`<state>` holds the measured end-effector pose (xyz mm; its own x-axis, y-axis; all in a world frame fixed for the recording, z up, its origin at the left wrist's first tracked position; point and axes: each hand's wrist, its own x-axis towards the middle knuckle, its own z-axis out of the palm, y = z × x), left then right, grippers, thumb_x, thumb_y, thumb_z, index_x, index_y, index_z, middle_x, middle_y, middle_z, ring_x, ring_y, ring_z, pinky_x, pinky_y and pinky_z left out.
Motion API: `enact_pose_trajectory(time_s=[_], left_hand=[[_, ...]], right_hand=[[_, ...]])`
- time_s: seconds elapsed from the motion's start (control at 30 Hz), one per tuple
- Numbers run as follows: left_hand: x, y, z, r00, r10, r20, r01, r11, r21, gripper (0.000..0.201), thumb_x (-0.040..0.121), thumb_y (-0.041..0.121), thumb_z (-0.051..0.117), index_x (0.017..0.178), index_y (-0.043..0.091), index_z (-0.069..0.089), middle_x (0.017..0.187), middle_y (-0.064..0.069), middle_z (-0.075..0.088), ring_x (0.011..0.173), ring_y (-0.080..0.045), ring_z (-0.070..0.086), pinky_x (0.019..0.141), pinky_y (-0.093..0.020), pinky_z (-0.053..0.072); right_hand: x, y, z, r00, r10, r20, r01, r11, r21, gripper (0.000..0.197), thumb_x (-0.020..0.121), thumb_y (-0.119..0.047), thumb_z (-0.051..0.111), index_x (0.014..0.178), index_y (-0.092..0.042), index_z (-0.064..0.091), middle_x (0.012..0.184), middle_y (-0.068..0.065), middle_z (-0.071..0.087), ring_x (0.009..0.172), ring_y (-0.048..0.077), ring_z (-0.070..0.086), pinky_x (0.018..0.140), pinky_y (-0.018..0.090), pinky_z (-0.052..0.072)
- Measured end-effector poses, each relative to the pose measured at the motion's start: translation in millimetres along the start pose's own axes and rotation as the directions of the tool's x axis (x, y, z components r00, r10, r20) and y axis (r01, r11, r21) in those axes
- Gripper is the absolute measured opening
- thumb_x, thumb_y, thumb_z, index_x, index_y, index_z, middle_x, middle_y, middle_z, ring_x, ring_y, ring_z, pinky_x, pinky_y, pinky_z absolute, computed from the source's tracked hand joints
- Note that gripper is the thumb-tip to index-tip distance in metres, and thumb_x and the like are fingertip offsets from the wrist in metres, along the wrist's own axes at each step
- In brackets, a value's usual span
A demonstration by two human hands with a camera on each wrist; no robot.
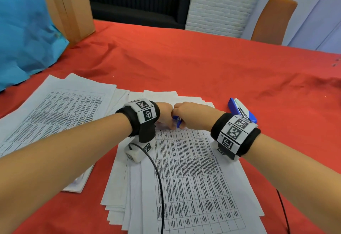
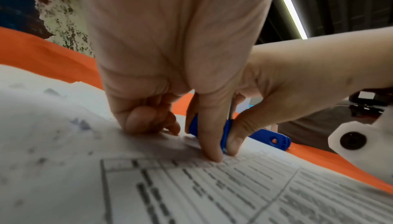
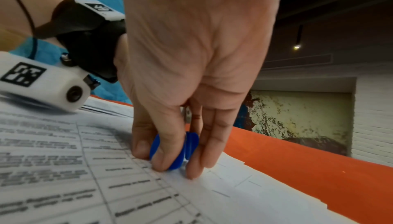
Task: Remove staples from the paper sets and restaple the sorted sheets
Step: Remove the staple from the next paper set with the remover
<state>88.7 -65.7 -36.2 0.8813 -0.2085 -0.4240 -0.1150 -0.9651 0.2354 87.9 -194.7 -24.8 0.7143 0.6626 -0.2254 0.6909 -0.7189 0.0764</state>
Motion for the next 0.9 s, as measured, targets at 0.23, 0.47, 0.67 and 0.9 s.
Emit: enact_pose_trajectory(time_s=[0.23, 0.47, 0.67, 0.9], left_hand=[[-0.7, 1.1, -3.4, 1.0, 0.003, 0.014, -0.004, 0.99, 0.137, 0.04, 0.083, 0.052, 0.062, 0.089, 0.012, 0.062, 0.094, -0.006, 0.064, 0.083, -0.021, 0.054, 0.075, -0.028, 0.041], [-4.6, 1.2, -1.6, 1.0, 0.002, -0.015, 0.0, 0.986, 0.17, 0.064, 0.085, 0.056, 0.057, 0.128, 0.008, 0.052, 0.125, -0.006, 0.061, 0.099, -0.02, 0.055, 0.082, -0.03, 0.041], [-6.0, -0.3, 2.7, 0.999, -0.006, -0.037, 0.011, 0.991, 0.135, 0.063, 0.085, 0.054, 0.059, 0.128, 0.009, 0.048, 0.126, -0.006, 0.058, 0.112, -0.024, 0.056, 0.089, -0.033, 0.044], [-5.7, 0.5, 6.4, 0.998, -0.004, -0.069, 0.014, 0.99, 0.143, 0.063, 0.087, 0.053, 0.057, 0.129, 0.008, 0.048, 0.127, -0.006, 0.058, 0.113, -0.025, 0.057, 0.092, -0.034, 0.045]], right_hand=[[1.0, 4.4, 7.5, 1.0, 0.024, -0.019, -0.022, 0.994, 0.105, 0.019, 0.088, -0.015, 0.056, 0.107, -0.01, 0.058, 0.102, 0.006, 0.052, 0.093, 0.026, 0.056, 0.073, 0.035, 0.045], [-3.9, 31.2, 14.3, 0.994, 0.112, 0.003, -0.096, 0.835, 0.541, 0.019, 0.088, -0.011, 0.065, 0.107, -0.011, 0.06, 0.098, 0.0, 0.059, 0.084, 0.022, 0.066, 0.068, 0.015, 0.049], [-10.2, 38.7, 17.7, 0.991, 0.109, 0.073, -0.117, 0.481, 0.869, 0.019, 0.092, 0.004, 0.055, 0.111, 0.006, 0.055, 0.086, 0.011, 0.063, 0.065, 0.011, 0.069, 0.069, 0.021, 0.057], [-10.1, 49.6, 25.3, 0.986, 0.091, 0.139, -0.148, 0.098, 0.984, 0.013, 0.095, 0.004, 0.048, 0.106, -0.002, 0.053, 0.082, 0.014, 0.058, 0.069, 0.017, 0.067, 0.074, 0.027, 0.059]])
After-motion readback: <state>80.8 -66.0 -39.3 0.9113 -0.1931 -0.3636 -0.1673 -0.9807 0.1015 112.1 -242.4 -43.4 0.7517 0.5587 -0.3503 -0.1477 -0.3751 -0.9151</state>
